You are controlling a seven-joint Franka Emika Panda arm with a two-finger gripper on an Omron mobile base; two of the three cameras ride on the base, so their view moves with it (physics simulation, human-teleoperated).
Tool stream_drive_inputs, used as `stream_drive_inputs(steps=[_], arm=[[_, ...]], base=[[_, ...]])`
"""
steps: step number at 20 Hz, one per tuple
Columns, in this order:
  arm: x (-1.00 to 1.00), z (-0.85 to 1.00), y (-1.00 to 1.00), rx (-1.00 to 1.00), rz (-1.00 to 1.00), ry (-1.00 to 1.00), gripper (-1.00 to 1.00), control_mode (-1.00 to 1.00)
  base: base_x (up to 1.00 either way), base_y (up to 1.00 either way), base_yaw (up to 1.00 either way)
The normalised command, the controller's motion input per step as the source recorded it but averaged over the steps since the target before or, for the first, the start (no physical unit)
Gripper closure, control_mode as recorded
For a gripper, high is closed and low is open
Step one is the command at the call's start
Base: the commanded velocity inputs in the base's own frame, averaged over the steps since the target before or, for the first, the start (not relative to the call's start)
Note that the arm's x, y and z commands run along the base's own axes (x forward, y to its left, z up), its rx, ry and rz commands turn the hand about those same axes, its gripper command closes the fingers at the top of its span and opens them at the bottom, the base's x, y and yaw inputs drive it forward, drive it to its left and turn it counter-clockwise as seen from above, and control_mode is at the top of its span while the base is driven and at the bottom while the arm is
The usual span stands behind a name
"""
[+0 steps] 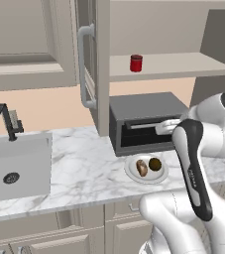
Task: Pick the avocado and bread from the counter and place them on the plate. Then pick the jam from the cabinet and place it next to the plate. Lastly close the cabinet door.
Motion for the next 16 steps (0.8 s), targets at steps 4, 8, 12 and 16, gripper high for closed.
stream_drive_inputs(steps=[4, 8, 12, 16], arm=[[0.00, 0.44, 0.13, -0.02, 0.00, -0.09, -1.00, -1.00], [0.00, 0.37, 0.15, -0.04, 0.00, -0.04, -1.00, -1.00], [0.00, 0.37, 0.16, -0.05, 0.00, -0.02, -1.00, -1.00], [0.00, 0.42, 0.12, -0.03, -0.02, -0.04, -1.00, -1.00]], base=[[0.00, 0.00, 0.00], [0.00, 0.00, 0.00], [0.00, 0.00, 0.00], [0.00, 0.00, 0.00]])
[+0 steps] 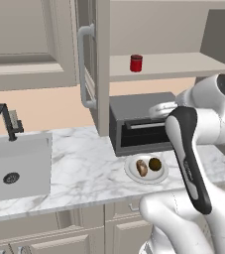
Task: Pick the avocado and bread from the counter and place them on the plate. Then pick the jam from the cabinet and place it next to the plate. Lastly close the cabinet door.
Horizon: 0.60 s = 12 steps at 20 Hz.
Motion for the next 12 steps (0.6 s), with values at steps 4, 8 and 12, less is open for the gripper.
stream_drive_inputs(steps=[4, 8, 12], arm=[[0.00, 0.40, 0.10, -0.03, -0.04, -0.03, -1.00, -1.00], [0.03, 0.39, 0.10, -0.03, -0.06, -0.04, -1.00, -1.00], [0.06, 0.41, 0.03, -0.01, -0.05, -0.07, -1.00, -1.00]], base=[[0.00, 0.00, 0.00], [0.00, 0.00, 0.00], [0.00, 0.00, 0.00]])
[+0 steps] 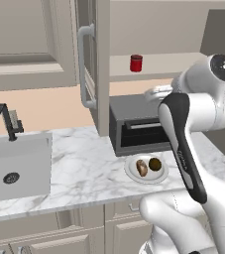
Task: Pick the avocado and bread from the counter and place them on the plate. Then pick the jam from the cabinet and place it next to the plate. Lastly close the cabinet door.
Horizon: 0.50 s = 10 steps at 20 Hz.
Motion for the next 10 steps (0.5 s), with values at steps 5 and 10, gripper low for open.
stream_drive_inputs(steps=[5, 10], arm=[[0.16, 0.41, 0.03, 0.00, -0.04, -0.07, -1.00, -1.00], [0.22, 0.37, 0.05, 0.00, -0.03, -0.06, -1.00, -1.00]], base=[[0.00, 0.00, 0.00], [0.00, 0.00, 0.00]])
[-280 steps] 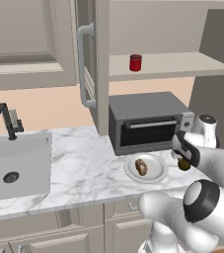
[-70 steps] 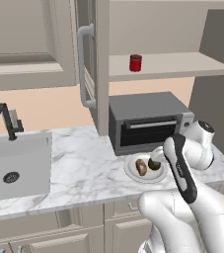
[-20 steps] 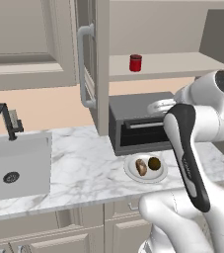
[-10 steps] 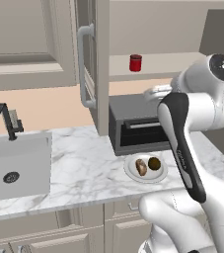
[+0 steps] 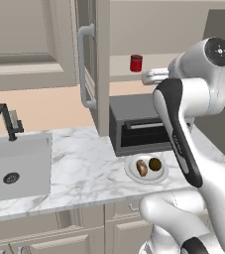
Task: Pick the avocado and bread from the counter and place them on the plate. Then pick the jam from the cabinet and place it next to the plate. Lastly close the cabinet door.
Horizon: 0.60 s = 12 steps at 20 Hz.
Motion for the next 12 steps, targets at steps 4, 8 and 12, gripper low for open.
stream_drive_inputs(steps=[4, 8, 12], arm=[[0.32, 0.26, 0.04, 0.00, -0.02, -0.07, -1.00, -1.00], [0.31, 0.10, 0.00, 0.00, 0.00, -0.07, -1.00, -1.00], [0.25, 0.00, 0.00, 0.00, -0.01, -0.07, -1.00, -1.00]], base=[[0.00, 0.00, 0.00], [0.00, 0.00, 0.00], [0.00, 0.00, 0.00]])
